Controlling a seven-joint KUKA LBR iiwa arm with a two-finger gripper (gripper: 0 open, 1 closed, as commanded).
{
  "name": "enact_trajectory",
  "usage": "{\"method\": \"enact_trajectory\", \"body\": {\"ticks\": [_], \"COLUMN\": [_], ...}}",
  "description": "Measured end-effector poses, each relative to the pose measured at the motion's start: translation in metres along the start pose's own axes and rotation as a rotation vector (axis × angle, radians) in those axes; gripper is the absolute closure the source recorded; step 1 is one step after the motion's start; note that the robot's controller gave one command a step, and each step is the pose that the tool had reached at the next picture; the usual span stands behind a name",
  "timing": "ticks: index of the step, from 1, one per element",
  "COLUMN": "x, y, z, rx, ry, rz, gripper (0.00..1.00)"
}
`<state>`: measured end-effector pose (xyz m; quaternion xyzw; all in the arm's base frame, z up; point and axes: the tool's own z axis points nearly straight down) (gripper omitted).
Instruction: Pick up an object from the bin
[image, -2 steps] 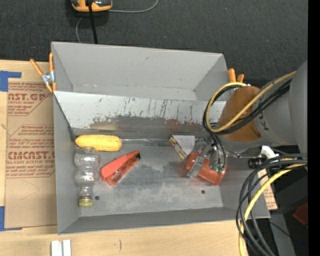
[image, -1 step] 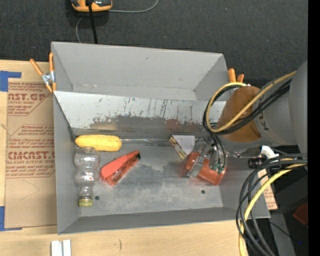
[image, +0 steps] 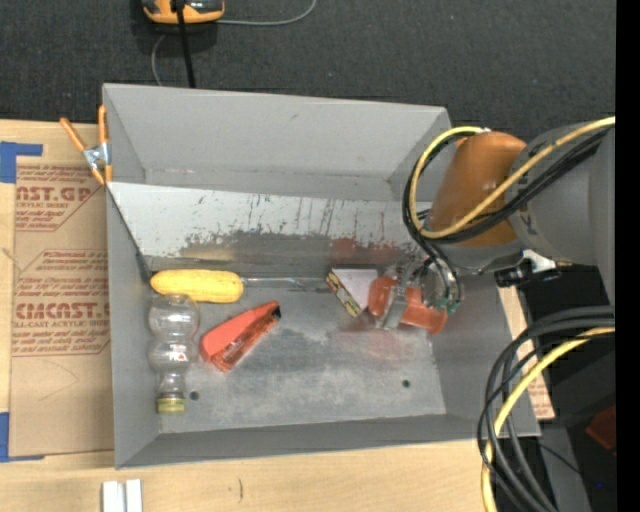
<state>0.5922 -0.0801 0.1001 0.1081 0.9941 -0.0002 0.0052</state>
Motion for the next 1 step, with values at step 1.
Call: {"method": "enact_trajectory", "body": {"ticks": [1], "x": [0.0001], "y": [-0.0001], "z": [0.0000], "rx": [0.000], "ry": [0.000], "rz": [0.000], "gripper": [1.00]}}
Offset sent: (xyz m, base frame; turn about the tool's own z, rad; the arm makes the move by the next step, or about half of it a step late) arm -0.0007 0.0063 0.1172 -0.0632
